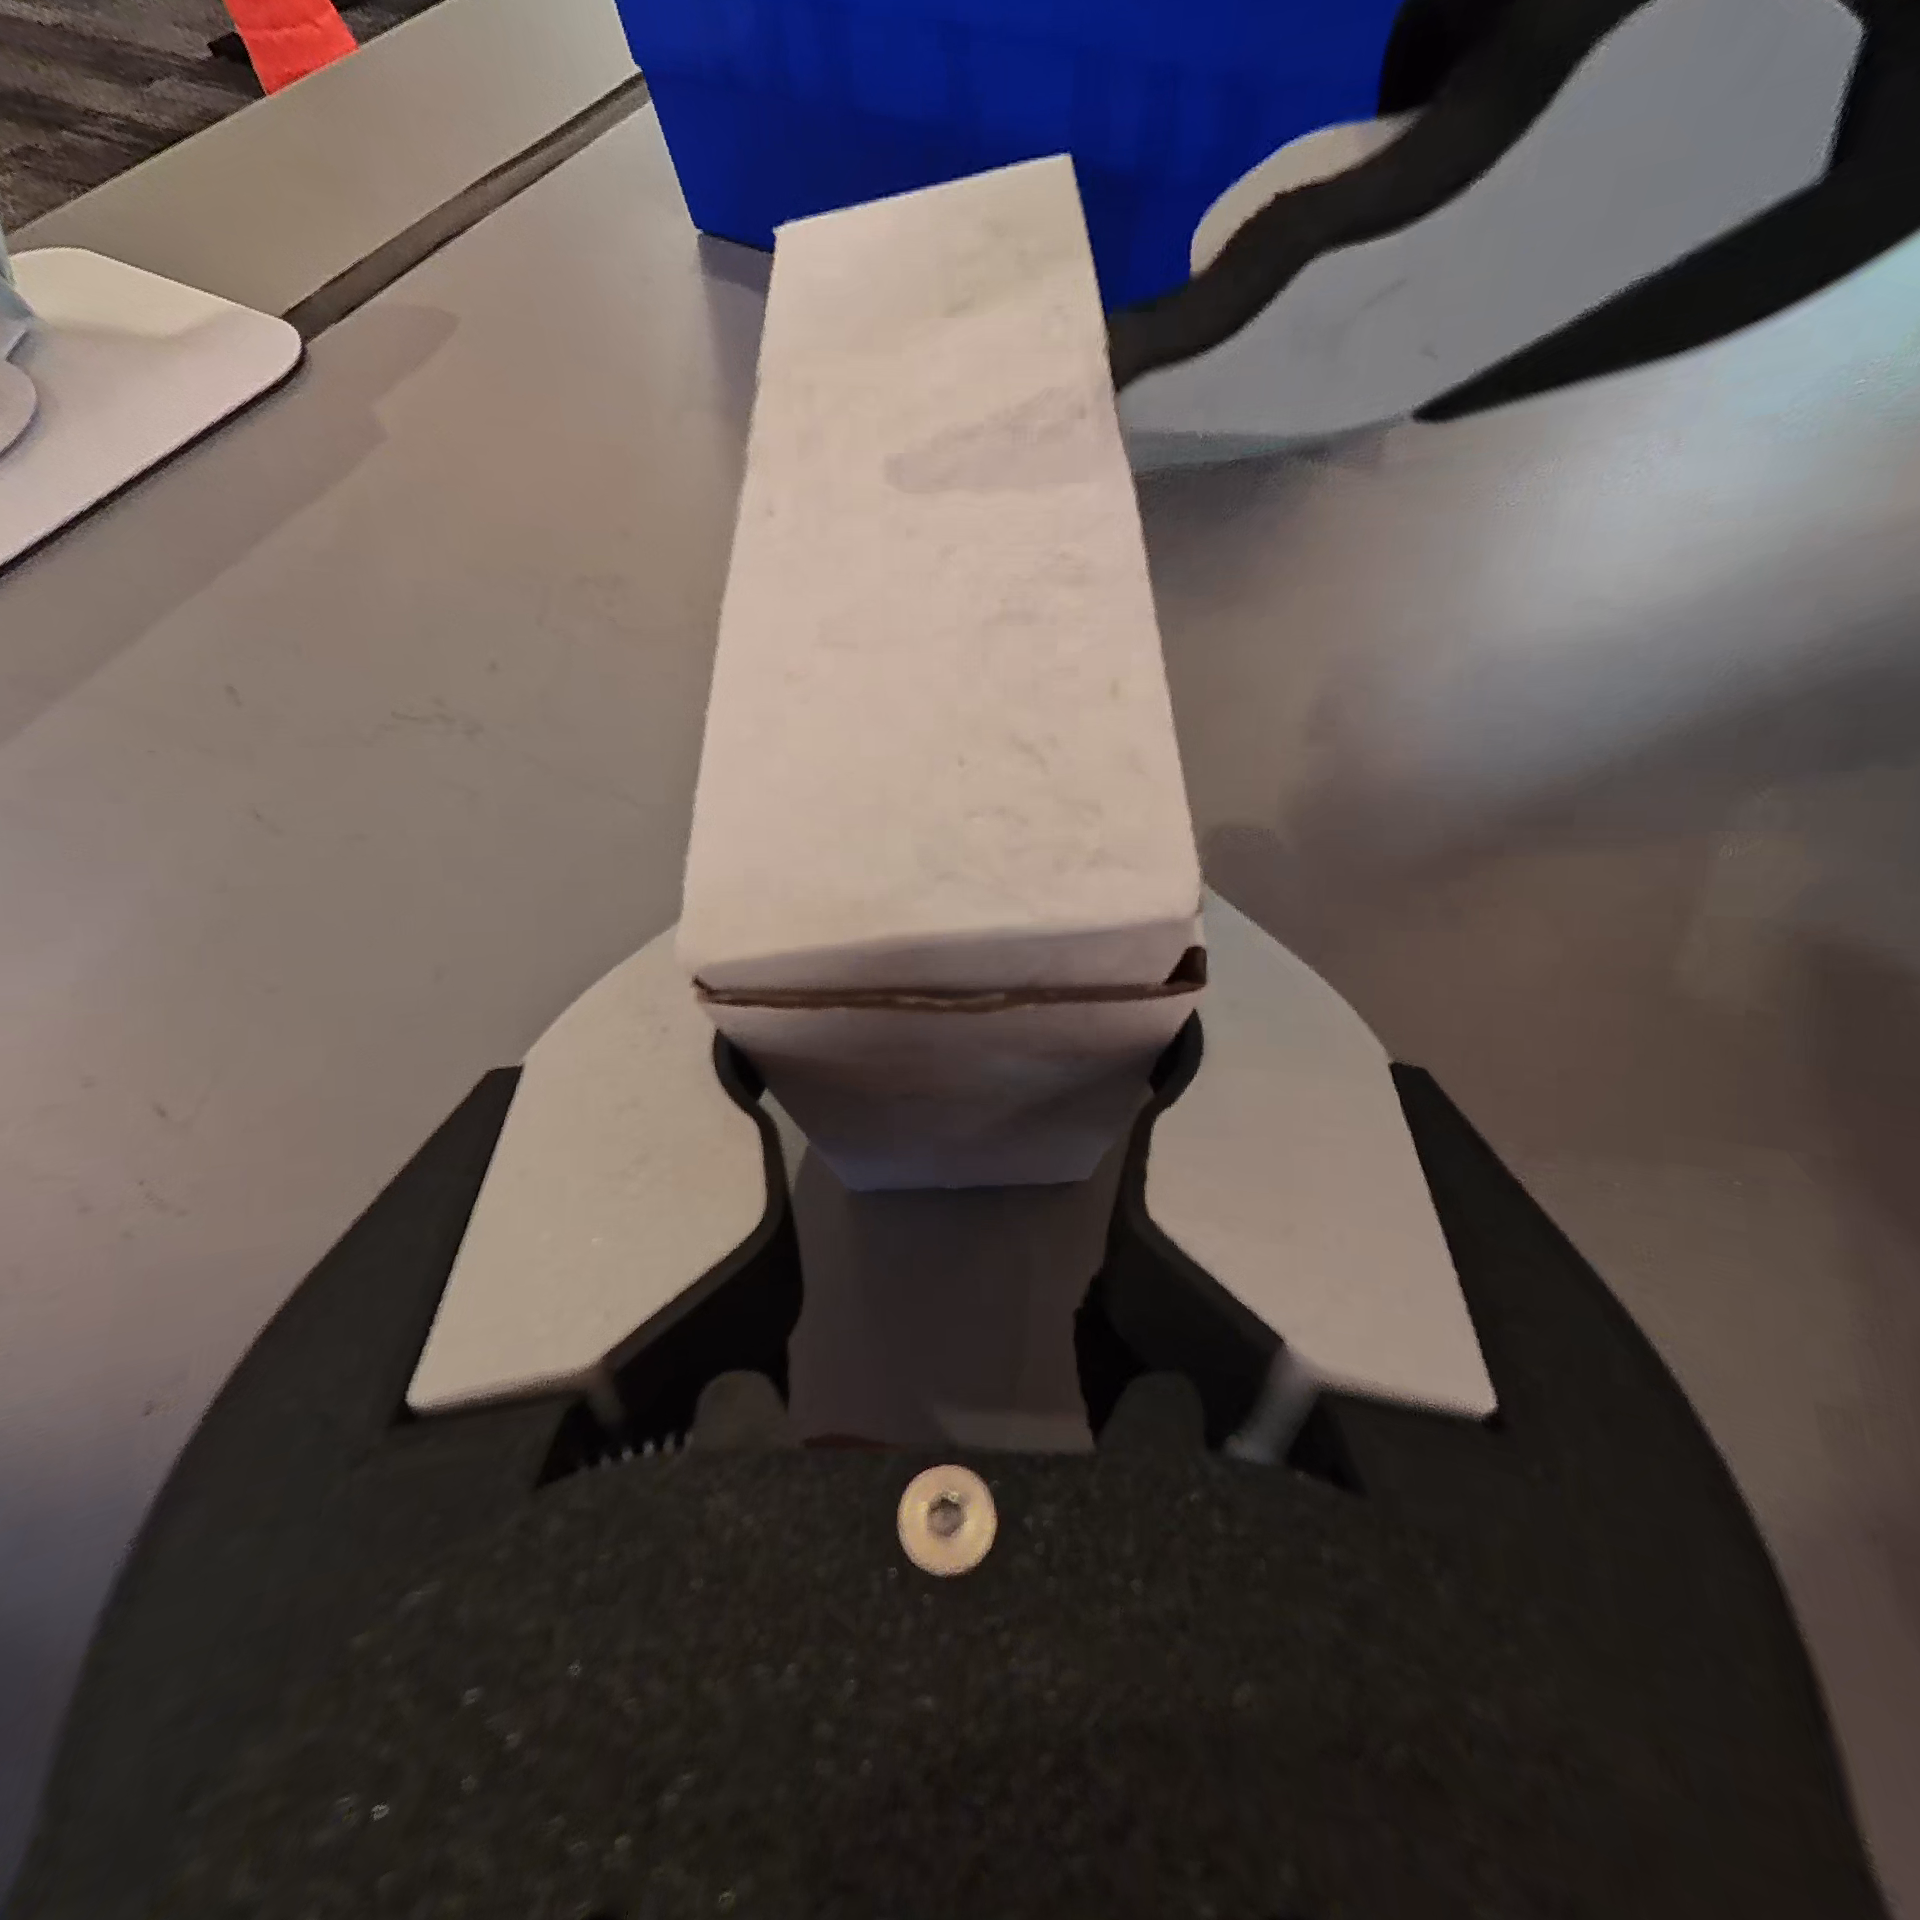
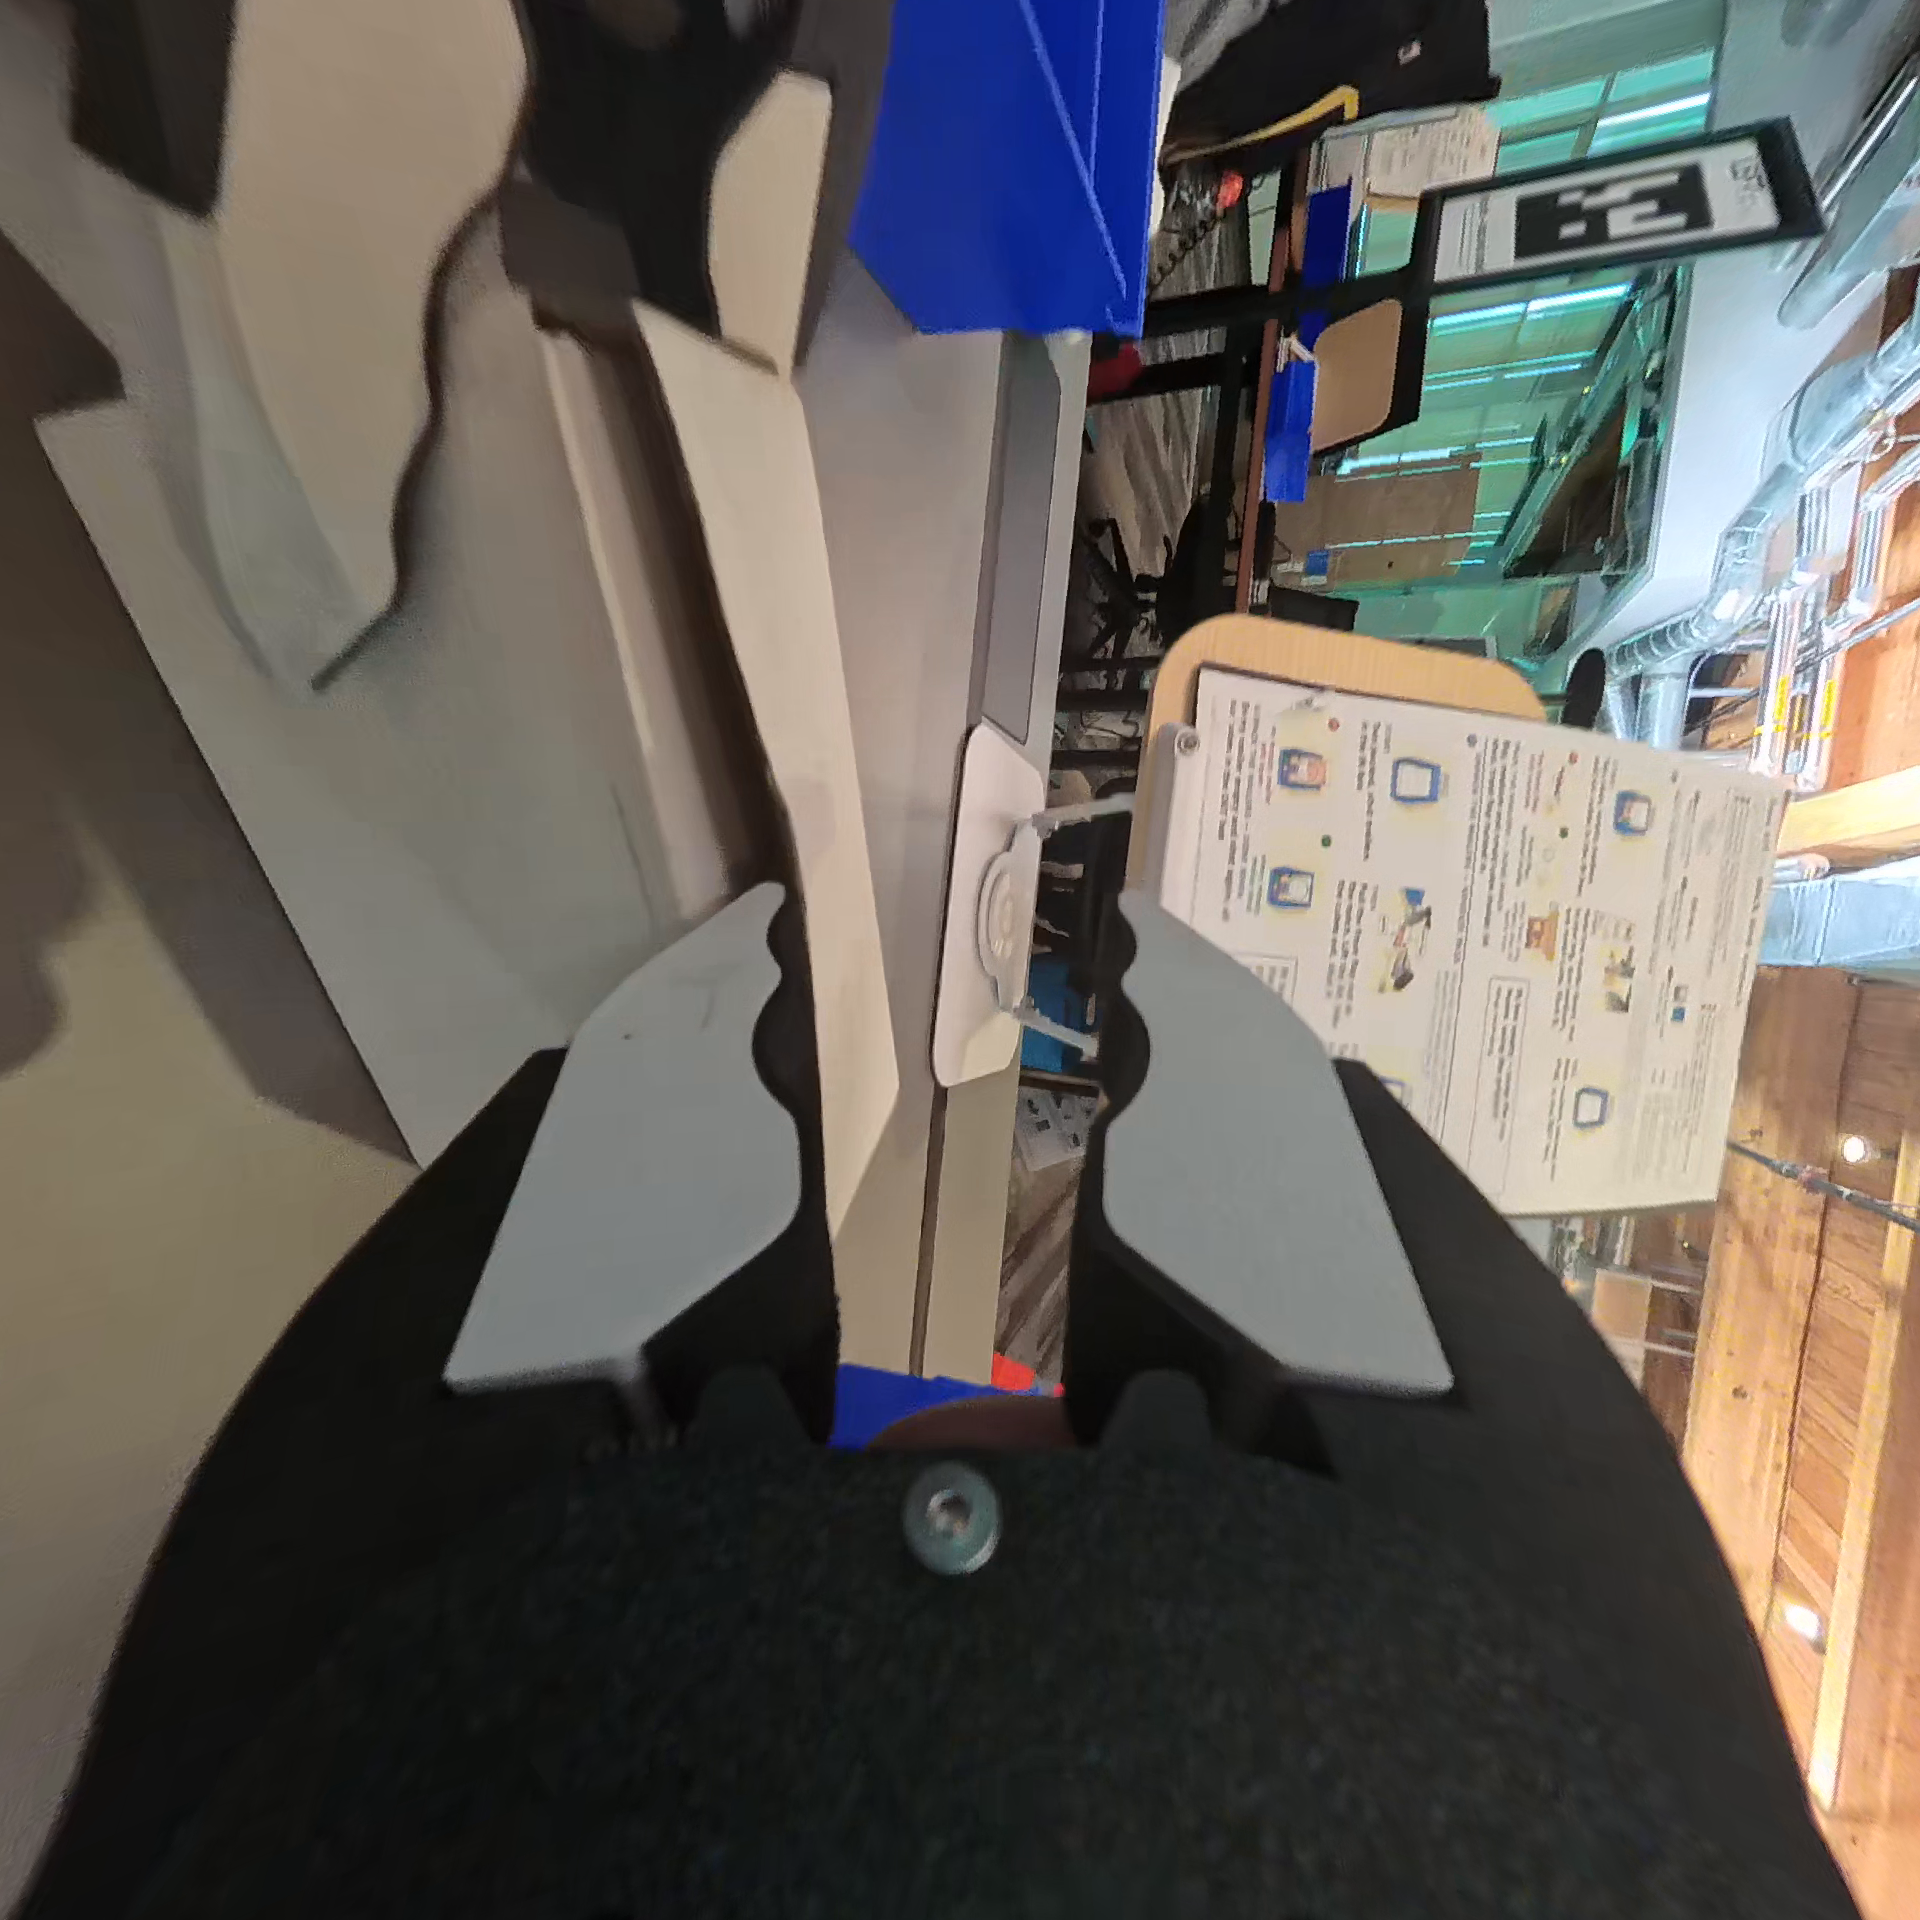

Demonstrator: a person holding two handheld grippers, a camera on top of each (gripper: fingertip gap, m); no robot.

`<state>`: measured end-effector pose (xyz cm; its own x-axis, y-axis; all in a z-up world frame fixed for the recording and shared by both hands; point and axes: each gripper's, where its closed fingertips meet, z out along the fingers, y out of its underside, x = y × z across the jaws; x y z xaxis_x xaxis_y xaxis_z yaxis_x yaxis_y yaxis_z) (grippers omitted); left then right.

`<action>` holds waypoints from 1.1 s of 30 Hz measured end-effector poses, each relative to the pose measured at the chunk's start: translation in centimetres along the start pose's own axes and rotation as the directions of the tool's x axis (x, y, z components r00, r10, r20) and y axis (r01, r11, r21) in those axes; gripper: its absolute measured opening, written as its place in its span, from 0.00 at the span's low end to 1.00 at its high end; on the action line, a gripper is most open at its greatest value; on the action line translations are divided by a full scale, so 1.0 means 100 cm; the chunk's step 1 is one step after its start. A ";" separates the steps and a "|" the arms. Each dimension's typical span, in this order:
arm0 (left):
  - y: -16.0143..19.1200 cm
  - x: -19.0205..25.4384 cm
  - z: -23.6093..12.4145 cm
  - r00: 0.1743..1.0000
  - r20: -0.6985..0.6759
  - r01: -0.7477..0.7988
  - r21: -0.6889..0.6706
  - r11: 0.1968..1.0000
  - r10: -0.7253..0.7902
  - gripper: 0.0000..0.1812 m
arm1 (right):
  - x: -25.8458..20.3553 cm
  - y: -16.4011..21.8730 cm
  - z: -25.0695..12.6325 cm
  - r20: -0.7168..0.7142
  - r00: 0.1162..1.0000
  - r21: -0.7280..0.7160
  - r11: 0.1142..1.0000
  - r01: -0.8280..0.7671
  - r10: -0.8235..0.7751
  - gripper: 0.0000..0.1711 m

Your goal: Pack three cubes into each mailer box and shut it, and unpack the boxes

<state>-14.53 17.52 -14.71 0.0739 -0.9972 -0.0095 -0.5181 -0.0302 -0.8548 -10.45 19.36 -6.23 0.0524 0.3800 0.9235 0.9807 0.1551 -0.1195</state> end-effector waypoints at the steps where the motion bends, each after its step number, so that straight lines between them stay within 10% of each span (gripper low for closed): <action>1: 0.000 0.000 0.000 1.000 0.000 -0.001 0.000 1.000 0.001 0.40 | 0.001 0.008 -0.001 -0.001 1.000 -0.009 1.000 -0.004 0.004 0.31; 10: 0.000 -0.001 0.000 0.999 0.011 -0.031 0.002 1.000 0.031 0.40 | -0.001 0.051 -0.004 0.010 1.000 -0.106 0.994 0.024 -0.023 0.24; 26: -0.004 -0.016 -0.004 0.937 0.197 -0.281 -0.063 0.958 0.288 0.39 | -0.013 -0.038 0.011 -0.032 0.987 0.026 0.987 0.160 -0.159 0.12; 33: -0.002 -0.046 -0.005 0.682 0.510 -0.479 -0.232 0.847 0.525 0.40 | -0.019 -0.023 0.014 -0.057 0.997 -0.022 0.998 0.056 -0.057 0.02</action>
<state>-15.21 22.04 -14.27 0.2129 -0.6612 -0.7194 -0.6715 0.4358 -0.5993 -13.06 19.53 -8.25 0.0071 0.3175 0.9482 0.9860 0.1557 -0.0596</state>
